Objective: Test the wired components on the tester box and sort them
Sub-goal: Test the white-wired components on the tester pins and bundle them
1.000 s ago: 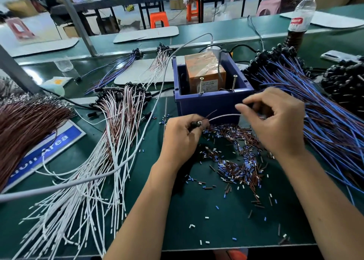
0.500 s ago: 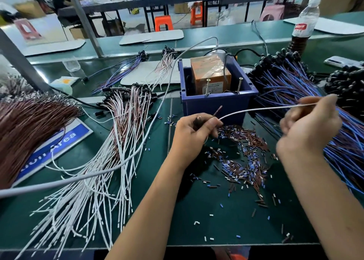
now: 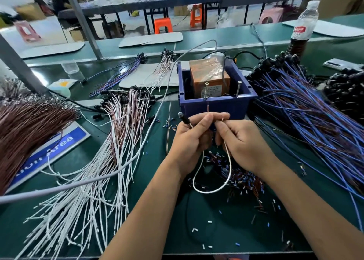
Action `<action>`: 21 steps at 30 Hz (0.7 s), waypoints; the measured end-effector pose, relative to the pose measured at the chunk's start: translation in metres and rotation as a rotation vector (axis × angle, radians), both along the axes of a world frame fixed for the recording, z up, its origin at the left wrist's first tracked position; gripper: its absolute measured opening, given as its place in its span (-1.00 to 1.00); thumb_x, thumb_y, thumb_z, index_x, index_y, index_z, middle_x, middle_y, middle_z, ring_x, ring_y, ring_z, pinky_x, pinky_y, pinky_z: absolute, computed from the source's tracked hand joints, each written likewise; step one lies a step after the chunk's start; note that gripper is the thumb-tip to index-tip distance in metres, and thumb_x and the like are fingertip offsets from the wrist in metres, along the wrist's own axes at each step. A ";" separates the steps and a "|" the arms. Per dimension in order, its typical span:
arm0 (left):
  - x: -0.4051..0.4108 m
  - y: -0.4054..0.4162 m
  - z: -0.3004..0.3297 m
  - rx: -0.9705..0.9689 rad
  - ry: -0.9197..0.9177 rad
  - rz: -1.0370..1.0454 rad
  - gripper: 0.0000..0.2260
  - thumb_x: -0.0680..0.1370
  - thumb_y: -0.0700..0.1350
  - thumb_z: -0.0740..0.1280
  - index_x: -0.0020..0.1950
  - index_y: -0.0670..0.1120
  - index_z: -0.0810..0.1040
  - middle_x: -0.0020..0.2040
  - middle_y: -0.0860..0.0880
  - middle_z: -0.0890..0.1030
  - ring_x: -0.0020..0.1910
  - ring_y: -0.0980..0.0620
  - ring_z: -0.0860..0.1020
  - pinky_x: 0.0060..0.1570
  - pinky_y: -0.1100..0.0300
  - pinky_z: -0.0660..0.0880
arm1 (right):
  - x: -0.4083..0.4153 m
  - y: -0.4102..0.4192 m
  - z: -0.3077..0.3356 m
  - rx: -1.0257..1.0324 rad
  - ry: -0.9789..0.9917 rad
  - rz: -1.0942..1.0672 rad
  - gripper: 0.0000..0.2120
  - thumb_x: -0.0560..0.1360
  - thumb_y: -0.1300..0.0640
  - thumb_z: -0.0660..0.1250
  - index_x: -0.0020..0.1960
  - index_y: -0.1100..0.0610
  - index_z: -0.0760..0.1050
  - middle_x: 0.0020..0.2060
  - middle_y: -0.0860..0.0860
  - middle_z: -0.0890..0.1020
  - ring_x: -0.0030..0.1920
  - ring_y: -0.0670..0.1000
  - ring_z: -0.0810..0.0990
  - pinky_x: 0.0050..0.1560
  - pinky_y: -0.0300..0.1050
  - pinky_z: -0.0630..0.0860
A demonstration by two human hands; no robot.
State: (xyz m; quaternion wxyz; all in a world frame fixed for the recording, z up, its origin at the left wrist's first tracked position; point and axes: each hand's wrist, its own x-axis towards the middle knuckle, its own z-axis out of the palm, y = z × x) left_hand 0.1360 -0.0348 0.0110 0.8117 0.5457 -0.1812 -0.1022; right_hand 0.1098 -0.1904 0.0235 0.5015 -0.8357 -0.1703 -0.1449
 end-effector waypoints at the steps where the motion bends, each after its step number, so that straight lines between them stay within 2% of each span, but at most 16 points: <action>1: 0.000 0.000 0.000 -0.025 0.007 -0.003 -0.70 0.63 0.03 0.32 0.17 -0.13 0.72 -0.34 -0.10 0.30 -0.41 -0.10 0.08 -0.34 0.05 0.01 | 0.002 0.000 0.000 0.012 0.032 0.011 -0.55 0.71 0.03 0.21 -0.34 0.08 0.52 -0.57 -0.11 0.44 -0.54 -0.12 0.37 -0.46 -0.25 0.26; 2: 0.001 0.000 0.000 -0.049 0.009 0.003 -0.70 0.63 0.03 0.31 0.17 -0.12 0.72 -0.29 -0.12 0.28 -0.44 -0.05 0.06 -0.37 0.08 0.02 | 0.003 0.001 0.000 0.039 0.069 0.024 -0.55 0.72 0.05 0.21 -0.33 0.10 0.53 -0.58 -0.09 0.45 -0.54 -0.13 0.38 -0.46 -0.26 0.27; 3: 0.001 -0.001 0.000 -0.066 0.009 0.015 -0.71 0.64 0.02 0.30 0.17 -0.12 0.72 -0.15 -0.18 0.32 -0.46 0.01 0.05 -0.42 0.15 0.03 | 0.005 0.000 0.000 0.066 0.095 0.028 -0.55 0.73 0.07 0.21 -0.31 0.13 0.54 -0.57 -0.06 0.48 -0.54 -0.13 0.39 -0.45 -0.27 0.29; 5: 0.003 -0.001 0.000 -0.074 0.017 0.062 -0.73 0.65 -0.01 0.29 0.16 -0.10 0.72 0.10 -0.25 0.25 -0.48 0.08 0.05 -0.49 0.24 0.04 | 0.007 -0.001 0.003 0.087 0.091 0.017 -0.58 0.73 0.09 0.22 -0.27 0.15 0.58 -0.53 0.01 0.54 -0.51 -0.13 0.45 -0.40 -0.28 0.33; 7: 0.005 -0.002 0.000 -0.074 0.040 0.110 -0.75 0.65 -0.02 0.30 0.14 -0.09 0.73 0.14 -0.23 0.26 -0.47 0.09 0.06 -0.50 0.26 0.05 | 0.010 -0.003 0.007 0.088 0.046 0.002 -0.59 0.73 0.08 0.23 -0.26 0.12 0.59 -0.49 0.02 0.56 -0.50 -0.13 0.47 -0.38 -0.30 0.33; 9: 0.006 -0.003 -0.001 -0.091 0.060 0.174 -0.78 0.65 -0.05 0.32 0.11 -0.08 0.74 0.02 -0.23 0.46 -0.50 0.13 0.12 -0.51 0.30 0.08 | 0.012 -0.005 0.010 0.080 0.021 0.006 -0.57 0.72 0.05 0.23 -0.30 0.08 0.56 -0.52 -0.01 0.54 -0.52 -0.13 0.45 -0.41 -0.30 0.32; 11: 0.007 -0.004 -0.003 -0.087 0.052 0.286 -0.82 0.66 -0.13 0.33 0.07 -0.10 0.74 -0.13 -0.16 0.67 -0.53 0.23 0.29 -0.51 0.39 0.22 | 0.013 -0.006 0.010 0.011 -0.009 0.007 -0.55 0.72 0.06 0.25 -0.35 0.05 0.50 -0.54 -0.06 0.48 -0.52 -0.12 0.41 -0.42 -0.26 0.29; 14: 0.010 -0.003 -0.005 0.111 -0.073 0.439 -0.85 0.65 -0.17 0.37 0.07 -0.15 0.74 -0.33 0.03 0.60 -0.46 0.23 0.46 -0.38 0.44 0.38 | 0.013 -0.007 0.005 -0.151 -0.078 -0.002 -0.58 0.70 0.09 0.28 -0.34 0.03 0.46 -0.52 -0.11 0.45 -0.47 -0.08 0.40 -0.40 -0.20 0.27; 17: 0.007 -0.003 -0.005 0.254 -0.208 0.441 -0.87 0.62 -0.17 0.43 0.03 -0.20 0.74 -0.36 0.03 0.59 -0.37 0.18 0.53 -0.26 0.38 0.45 | 0.013 -0.008 -0.001 -0.225 -0.075 0.015 -0.66 0.69 0.10 0.28 -0.26 0.04 0.54 -0.48 -0.08 0.50 -0.46 -0.04 0.44 -0.43 -0.19 0.27; 19: 0.005 -0.004 -0.004 0.278 -0.225 0.430 -0.88 0.58 -0.18 0.47 -0.03 -0.23 0.73 -0.36 0.01 0.62 -0.36 0.16 0.54 -0.26 0.35 0.47 | 0.013 -0.011 -0.001 -0.250 -0.071 0.024 -0.66 0.69 0.12 0.28 -0.25 -0.10 0.50 -0.49 -0.10 0.50 -0.47 -0.06 0.44 -0.44 -0.26 0.24; 21: 0.003 -0.003 -0.002 0.284 -0.206 0.406 -0.88 0.56 -0.19 0.50 -0.10 -0.24 0.72 -0.37 0.02 0.63 -0.40 0.18 0.53 -0.31 0.37 0.44 | 0.014 -0.014 0.001 -0.296 -0.068 0.036 -0.62 0.69 0.13 0.28 -0.26 -0.17 0.43 -0.51 -0.11 0.47 -0.48 -0.06 0.41 -0.45 -0.24 0.24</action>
